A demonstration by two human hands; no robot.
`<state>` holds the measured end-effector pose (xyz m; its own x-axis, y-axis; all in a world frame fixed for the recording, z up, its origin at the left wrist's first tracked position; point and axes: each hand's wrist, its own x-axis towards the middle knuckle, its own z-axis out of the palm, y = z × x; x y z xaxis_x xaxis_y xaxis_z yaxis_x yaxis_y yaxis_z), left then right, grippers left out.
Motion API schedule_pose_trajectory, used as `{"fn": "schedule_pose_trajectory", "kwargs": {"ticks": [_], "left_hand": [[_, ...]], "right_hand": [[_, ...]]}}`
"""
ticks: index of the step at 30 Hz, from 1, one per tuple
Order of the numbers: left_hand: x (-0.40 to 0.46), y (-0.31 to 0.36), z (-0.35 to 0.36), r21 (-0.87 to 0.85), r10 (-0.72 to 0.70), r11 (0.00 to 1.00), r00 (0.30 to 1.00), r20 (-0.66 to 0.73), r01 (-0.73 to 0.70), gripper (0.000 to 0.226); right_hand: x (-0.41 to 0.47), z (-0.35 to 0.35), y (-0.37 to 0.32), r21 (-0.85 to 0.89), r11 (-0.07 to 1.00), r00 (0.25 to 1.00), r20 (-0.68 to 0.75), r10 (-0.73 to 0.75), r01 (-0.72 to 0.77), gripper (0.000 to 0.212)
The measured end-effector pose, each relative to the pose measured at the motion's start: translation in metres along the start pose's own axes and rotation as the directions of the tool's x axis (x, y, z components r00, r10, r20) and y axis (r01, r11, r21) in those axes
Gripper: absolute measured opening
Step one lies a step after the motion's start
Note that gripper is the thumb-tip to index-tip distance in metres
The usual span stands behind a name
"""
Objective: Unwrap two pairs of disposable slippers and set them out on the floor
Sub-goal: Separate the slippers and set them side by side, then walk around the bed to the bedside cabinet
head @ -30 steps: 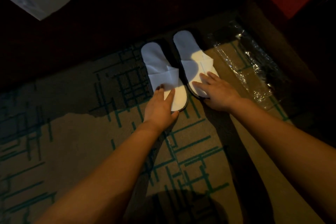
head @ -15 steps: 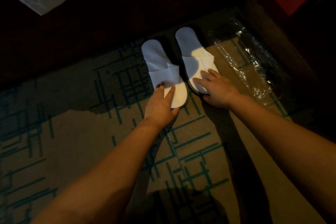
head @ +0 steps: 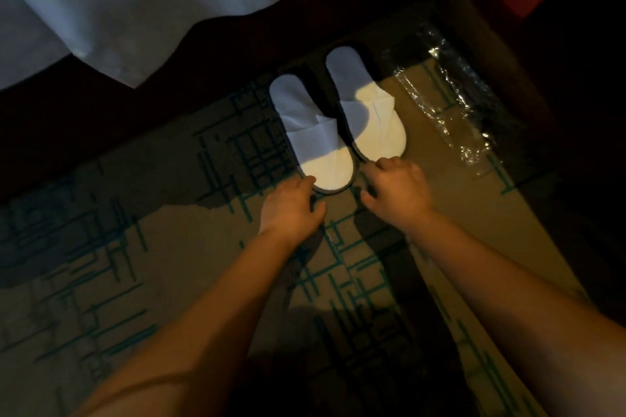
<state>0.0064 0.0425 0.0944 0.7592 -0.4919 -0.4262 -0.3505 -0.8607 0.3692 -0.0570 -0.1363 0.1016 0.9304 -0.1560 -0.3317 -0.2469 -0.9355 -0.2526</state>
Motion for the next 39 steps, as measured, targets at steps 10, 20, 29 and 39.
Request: {"fn": "schedule_pose_trajectory", "kwargs": {"ticks": [10, 20, 29, 39], "left_hand": [[-0.192, 0.029, -0.155, -0.058, -0.228, 0.964, 0.92, 0.319, 0.259, 0.054], [-0.388, 0.071, -0.378, -0.219, -0.409, 0.854, 0.869, 0.28, 0.472, 0.053], [-0.529, 0.074, -0.493, -0.404, -0.479, 0.758, 0.857, 0.189, 0.513, 0.048], [-0.689, 0.106, -0.411, -0.712, -0.8, 0.341, 0.587, 0.123, 0.614, 0.046]], "right_hand": [[-0.158, -0.173, -0.111, 0.105, 0.972, 0.925, 0.343, 0.163, -0.21, 0.044], [-0.276, -0.399, -0.246, 0.164, 0.976, 0.903, 0.425, 0.058, -0.14, 0.047], [-0.342, -0.483, -0.321, 0.201, 0.979, 0.927, 0.373, -0.031, -0.048, 0.049], [-0.403, -0.461, -0.352, 0.136, 0.963, 0.827, 0.494, -0.268, 0.231, 0.049]]}}
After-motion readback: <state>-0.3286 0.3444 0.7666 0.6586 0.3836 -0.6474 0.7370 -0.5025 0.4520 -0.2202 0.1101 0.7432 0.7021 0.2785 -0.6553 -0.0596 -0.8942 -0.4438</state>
